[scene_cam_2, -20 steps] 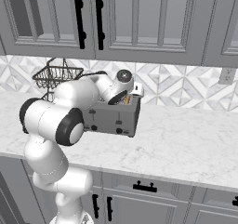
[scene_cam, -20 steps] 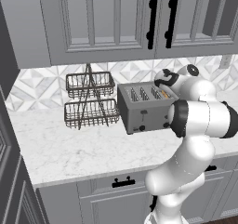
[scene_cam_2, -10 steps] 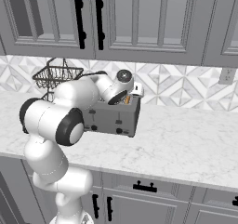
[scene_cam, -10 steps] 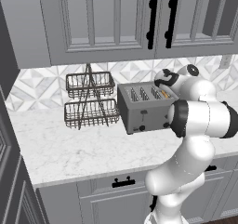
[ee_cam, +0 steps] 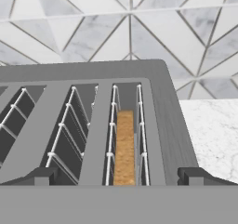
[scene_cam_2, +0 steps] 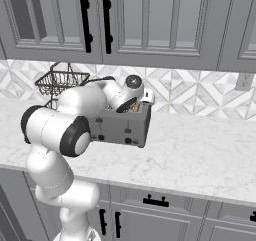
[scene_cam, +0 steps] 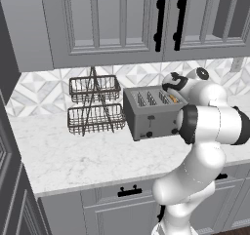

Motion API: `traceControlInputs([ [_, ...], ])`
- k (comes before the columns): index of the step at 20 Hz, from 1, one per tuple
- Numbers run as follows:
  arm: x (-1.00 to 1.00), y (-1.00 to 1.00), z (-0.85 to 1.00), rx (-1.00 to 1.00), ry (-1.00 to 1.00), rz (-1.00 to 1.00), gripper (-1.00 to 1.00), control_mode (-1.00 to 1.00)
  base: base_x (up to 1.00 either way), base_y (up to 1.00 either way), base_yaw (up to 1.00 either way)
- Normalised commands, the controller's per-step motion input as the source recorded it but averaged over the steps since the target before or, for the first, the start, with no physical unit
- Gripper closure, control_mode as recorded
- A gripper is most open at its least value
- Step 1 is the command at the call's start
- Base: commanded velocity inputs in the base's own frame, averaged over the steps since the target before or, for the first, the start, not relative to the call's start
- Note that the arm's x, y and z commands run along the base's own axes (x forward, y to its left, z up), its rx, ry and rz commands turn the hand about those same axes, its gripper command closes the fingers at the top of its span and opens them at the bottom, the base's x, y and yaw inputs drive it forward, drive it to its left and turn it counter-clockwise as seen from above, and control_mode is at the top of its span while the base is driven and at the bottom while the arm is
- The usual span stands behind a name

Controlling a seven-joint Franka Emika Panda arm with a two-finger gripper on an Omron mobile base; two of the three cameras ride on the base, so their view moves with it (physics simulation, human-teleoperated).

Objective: Start the toaster. Once the lever pops up, take the bread to the plate on the dining counter.

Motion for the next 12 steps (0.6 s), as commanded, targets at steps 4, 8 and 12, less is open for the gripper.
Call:
traceControlInputs([
  [4, 0.0, 0.0, 0.0, 0.0, 0.0, 0.0, -1.0, -1.0, 0.0, 0.0, 0.0],
  [8, 0.0, 0.0, 0.0, 0.0, 0.0, 0.0, -1.0, -1.0, 0.0, 0.0, 0.0],
  [12, 0.0, 0.0, 0.0, 0.0, 0.0, 0.0, -1.0, -1.0, 0.0, 0.0, 0.0],
])
